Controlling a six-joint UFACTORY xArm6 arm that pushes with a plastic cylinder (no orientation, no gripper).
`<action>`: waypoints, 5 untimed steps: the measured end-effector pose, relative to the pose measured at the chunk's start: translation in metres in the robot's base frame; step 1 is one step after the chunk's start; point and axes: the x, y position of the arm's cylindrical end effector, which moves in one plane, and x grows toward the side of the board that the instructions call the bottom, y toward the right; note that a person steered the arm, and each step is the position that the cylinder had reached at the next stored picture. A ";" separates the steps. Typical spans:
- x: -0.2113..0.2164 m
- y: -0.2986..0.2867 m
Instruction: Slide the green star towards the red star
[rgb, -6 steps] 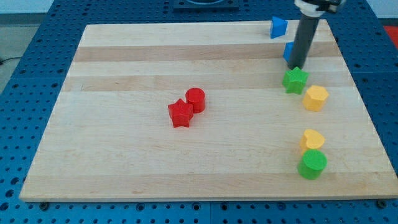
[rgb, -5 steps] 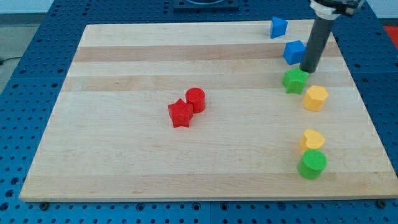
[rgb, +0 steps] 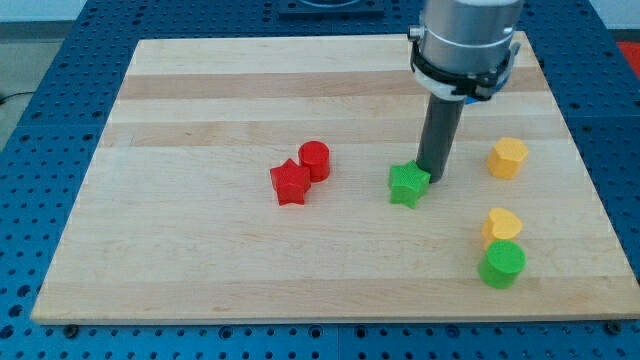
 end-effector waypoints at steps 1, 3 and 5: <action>0.015 0.000; 0.051 -0.003; 0.043 -0.101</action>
